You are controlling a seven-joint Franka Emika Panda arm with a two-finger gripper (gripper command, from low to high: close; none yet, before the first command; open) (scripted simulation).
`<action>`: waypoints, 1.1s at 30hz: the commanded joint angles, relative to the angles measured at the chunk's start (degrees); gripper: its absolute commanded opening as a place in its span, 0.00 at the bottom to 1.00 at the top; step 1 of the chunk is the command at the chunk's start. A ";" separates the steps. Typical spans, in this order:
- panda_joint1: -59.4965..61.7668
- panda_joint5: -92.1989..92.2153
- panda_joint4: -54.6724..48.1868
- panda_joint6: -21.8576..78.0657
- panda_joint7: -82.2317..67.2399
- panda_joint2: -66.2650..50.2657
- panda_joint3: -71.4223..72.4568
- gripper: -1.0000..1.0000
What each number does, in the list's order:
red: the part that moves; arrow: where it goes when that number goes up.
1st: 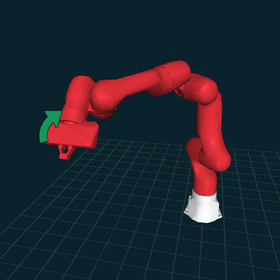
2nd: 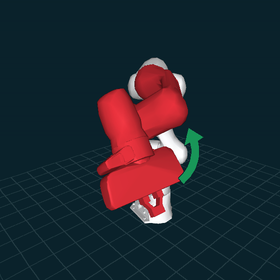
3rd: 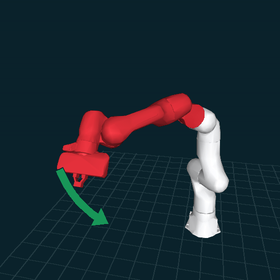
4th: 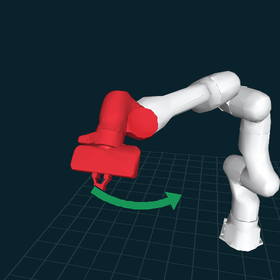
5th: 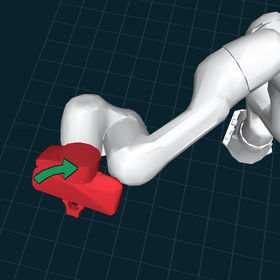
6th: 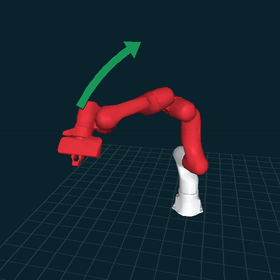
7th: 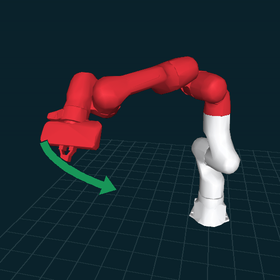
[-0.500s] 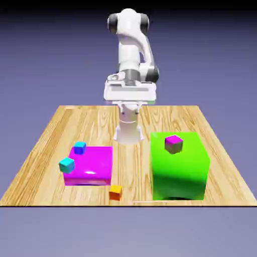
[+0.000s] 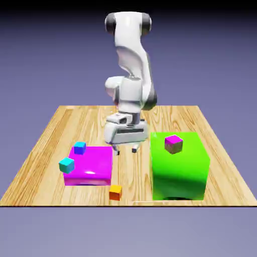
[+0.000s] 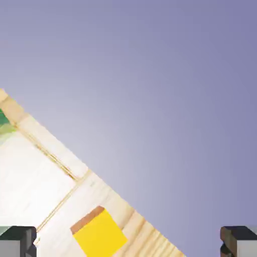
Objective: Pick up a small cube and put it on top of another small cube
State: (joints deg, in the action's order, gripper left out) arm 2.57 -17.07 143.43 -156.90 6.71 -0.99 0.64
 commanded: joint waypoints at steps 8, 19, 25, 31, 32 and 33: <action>1.58 -8.43 -8.68 8.44 -17.65 -16.61 0.32 0.50; 0.86 -11.68 -10.61 4.22 -16.67 -23.87 -1.86 0.00; 0.15 -7.85 -9.59 11.06 -17.51 -13.86 0.90 0.00; -12.31 -3.66 -12.51 23.21 -19.19 -2.67 -0.76 0.00; -14.39 -2.97 -12.99 25.24 -19.47 -0.80 -1.04 0.00; -16.47 -2.27 -13.48 27.26 -19.75 1.06 -1.32 0.00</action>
State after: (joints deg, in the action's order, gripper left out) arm -14.86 -19.24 129.95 -129.59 -13.10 0.07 -0.82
